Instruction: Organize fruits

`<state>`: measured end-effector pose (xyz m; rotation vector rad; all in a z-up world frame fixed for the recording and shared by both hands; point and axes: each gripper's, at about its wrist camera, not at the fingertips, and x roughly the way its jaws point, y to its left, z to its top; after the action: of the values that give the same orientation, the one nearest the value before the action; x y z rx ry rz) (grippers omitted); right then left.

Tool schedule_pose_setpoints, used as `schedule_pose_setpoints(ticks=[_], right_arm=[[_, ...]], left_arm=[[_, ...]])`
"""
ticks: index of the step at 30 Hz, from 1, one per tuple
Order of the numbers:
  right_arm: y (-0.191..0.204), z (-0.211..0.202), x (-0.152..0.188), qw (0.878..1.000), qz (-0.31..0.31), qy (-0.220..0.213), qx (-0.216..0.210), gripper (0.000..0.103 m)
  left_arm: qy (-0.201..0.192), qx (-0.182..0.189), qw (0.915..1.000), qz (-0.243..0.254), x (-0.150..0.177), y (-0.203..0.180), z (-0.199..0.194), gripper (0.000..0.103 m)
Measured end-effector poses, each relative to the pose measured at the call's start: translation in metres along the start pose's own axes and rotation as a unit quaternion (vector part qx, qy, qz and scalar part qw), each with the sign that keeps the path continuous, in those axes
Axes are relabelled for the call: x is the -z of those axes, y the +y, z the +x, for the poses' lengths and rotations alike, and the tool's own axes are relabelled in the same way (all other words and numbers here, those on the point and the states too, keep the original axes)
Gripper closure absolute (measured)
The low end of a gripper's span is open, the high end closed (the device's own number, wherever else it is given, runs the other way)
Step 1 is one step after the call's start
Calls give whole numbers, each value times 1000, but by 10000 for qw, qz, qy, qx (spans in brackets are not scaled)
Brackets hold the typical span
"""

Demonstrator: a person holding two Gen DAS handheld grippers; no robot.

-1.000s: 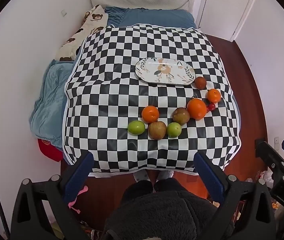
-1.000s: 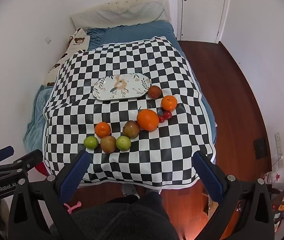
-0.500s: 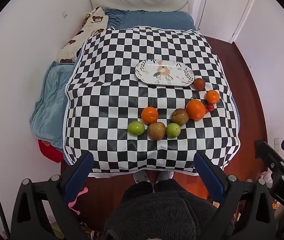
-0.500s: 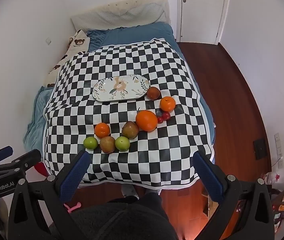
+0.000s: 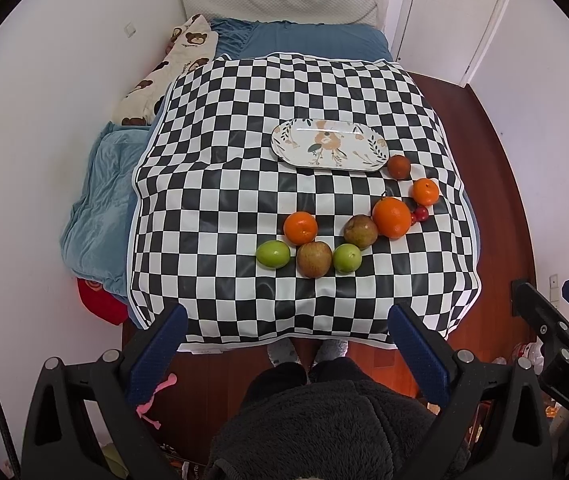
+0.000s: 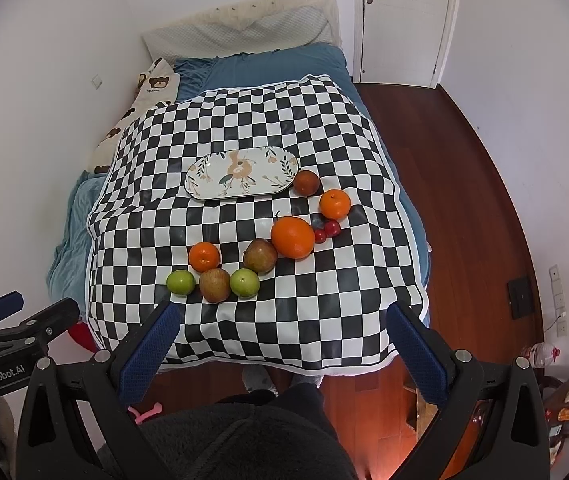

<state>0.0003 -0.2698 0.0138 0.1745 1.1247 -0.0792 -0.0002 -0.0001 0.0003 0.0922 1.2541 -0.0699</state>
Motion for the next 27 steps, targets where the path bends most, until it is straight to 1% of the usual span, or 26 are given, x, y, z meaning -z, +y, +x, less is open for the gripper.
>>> schedule_pose_setpoints(ticks=[27], right_arm=[[-1,2,0,10000,-1,0,8,0]], left_arm=[[-27,-3,10000,2,0,0,0,0]])
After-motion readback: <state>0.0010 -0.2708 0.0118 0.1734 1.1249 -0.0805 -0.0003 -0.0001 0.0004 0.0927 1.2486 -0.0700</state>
